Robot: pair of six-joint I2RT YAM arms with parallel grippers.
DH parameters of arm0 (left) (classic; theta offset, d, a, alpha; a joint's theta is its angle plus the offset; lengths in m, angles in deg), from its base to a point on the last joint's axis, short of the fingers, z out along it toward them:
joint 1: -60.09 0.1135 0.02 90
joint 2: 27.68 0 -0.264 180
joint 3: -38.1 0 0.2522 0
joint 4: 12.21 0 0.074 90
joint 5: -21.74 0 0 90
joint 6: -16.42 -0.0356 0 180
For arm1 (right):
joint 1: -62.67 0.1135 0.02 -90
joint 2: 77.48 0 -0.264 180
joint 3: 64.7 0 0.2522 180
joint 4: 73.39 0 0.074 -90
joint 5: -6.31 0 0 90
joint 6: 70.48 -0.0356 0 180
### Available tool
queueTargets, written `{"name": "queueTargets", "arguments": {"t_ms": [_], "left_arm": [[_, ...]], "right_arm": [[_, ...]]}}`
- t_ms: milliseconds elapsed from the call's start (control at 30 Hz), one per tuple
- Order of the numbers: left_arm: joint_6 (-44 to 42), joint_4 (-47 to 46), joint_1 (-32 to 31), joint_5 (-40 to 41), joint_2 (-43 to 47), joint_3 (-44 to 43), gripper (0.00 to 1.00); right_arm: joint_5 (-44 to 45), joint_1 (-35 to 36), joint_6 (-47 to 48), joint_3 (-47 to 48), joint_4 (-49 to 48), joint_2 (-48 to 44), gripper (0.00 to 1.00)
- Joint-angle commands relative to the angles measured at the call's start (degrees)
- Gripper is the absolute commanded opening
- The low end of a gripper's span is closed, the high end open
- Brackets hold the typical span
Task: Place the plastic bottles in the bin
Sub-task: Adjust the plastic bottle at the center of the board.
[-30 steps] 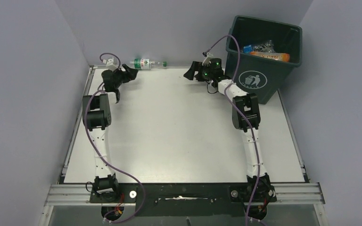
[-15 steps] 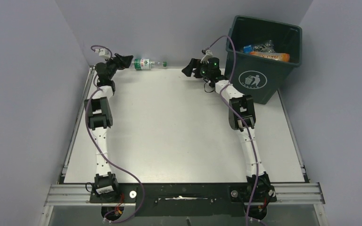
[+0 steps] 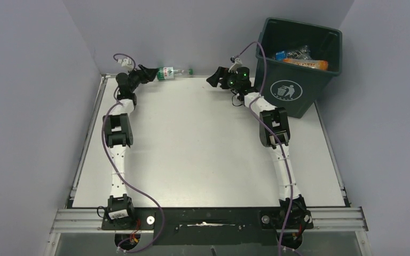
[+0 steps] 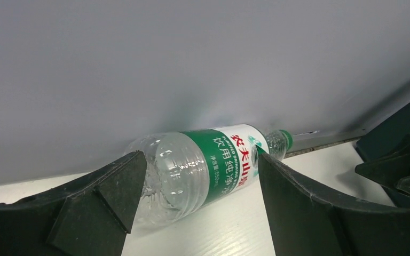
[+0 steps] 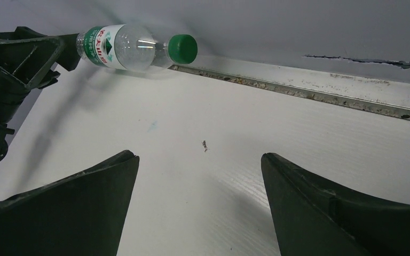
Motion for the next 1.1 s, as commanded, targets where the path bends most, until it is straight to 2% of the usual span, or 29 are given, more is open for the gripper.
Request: {"name": "queueTargets", "arguments": {"t_ms": [0,167,300,500,633,767,833,967,1067], "left_arm": [[-0.5,-1.8,-2.4,-2.3,-1.8,-5.7,0.77],[-0.6,-2.2,-4.6,-3.9,-1.4,-4.5,0.78],[2.6,-7.9,-6.7,-7.2,1.8,2.1,0.76],[13.9,-26.7,-13.5,-13.1,11.0,20.9,0.75],[15.8,-32.9,-17.3,-14.5,18.0,32.1,0.74],[12.3,-32.4,-17.5,-14.4,24.6,41.1,0.74],[11.1,-30.9,-16.8,-15.8,26.6,42.9,0.74],[14.5,-34.0,-15.0,-18.8,29.8,45.9,0.74],[11.8,-29.9,-14.2,-18.2,31.4,46.5,0.74]], "right_arm": [[-1.2,-1.2,-2.4,-2.0,-4.3,1.3,0.88],[-1.7,-2.7,-4.5,-2.2,-6.3,2.0,0.88],[-1.9,-3.9,-5.3,-2.1,-7.8,2.6,0.88],[-2.4,-6.0,-7.1,-3.5,-9.9,2.9,0.87],[-2.7,-6.6,-7.2,-7.3,-11.2,0.7,0.87],[-1.5,-7.0,-5.9,-10.8,-11.0,-1.7,0.87],[-1.2,-7.3,-5.9,-12.4,-10.0,-2.0,0.87],[-1.3,-8.3,-6.0,-14.7,-10.3,-2.7,0.87],[-1.5,-8.7,-6.2,-15.2,-10.3,-2.9,0.87]]}}
